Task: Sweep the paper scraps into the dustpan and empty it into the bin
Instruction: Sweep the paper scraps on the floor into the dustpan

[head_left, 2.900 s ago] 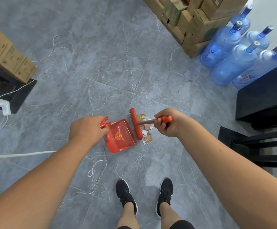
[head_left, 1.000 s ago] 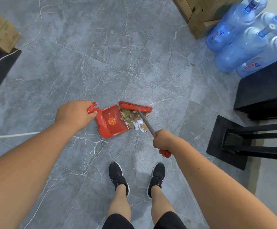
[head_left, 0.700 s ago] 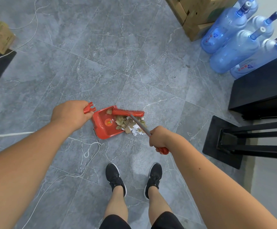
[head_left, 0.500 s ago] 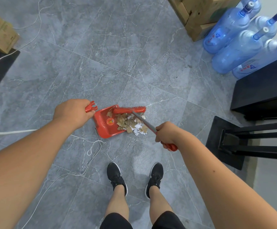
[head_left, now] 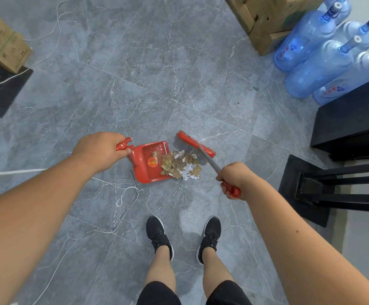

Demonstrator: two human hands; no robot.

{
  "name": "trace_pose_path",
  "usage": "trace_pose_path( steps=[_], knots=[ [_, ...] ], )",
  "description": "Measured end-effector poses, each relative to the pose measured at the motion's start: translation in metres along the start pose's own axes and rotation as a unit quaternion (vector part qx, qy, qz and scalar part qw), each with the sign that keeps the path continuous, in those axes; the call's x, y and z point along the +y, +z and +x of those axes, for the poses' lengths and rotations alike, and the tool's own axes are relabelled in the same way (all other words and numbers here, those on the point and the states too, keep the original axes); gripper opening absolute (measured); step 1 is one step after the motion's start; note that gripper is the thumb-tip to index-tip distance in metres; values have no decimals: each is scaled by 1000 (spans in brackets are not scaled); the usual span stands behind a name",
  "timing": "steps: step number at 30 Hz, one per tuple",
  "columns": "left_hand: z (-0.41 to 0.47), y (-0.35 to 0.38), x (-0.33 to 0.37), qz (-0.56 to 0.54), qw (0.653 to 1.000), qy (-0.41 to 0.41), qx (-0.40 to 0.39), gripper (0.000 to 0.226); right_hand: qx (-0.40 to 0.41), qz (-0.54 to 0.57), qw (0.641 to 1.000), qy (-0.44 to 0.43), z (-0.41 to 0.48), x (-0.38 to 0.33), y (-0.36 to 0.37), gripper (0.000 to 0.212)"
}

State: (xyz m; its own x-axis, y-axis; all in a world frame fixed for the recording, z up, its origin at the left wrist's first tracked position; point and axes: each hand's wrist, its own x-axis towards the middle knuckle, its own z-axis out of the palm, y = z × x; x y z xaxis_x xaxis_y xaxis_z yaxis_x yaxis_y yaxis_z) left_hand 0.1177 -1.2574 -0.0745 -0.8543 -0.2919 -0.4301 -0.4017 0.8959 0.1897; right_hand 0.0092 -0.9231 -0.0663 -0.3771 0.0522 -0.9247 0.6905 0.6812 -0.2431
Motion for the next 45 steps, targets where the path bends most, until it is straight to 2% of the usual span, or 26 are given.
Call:
trace_pose_path(
  steps=[5,10,22,26,38,41,45],
  knots=[
    [-1,-2,8,31,998,48,-30,33,-6,161,986,37,9,10,20,14],
    [-1,8,7,34,997,66,-26,26,15,263,963,61,8,28,50,12],
    [-27,33,13,-4,999,31,29,27,-33,206,974,89,-11,59,115,17],
    [-29,37,14,-21,999,17,44,31,-50,209,973,82,-23,65,128,8],
    [-32,41,15,-41,999,2,31,41,-108,232,964,79,-49,78,128,10],
    [-33,39,16,-49,998,-5,31,43,-106,242,961,79,-57,76,126,10],
    [-36,39,15,-43,999,-7,33,43,-86,252,962,56,-69,67,123,20]
  ],
)
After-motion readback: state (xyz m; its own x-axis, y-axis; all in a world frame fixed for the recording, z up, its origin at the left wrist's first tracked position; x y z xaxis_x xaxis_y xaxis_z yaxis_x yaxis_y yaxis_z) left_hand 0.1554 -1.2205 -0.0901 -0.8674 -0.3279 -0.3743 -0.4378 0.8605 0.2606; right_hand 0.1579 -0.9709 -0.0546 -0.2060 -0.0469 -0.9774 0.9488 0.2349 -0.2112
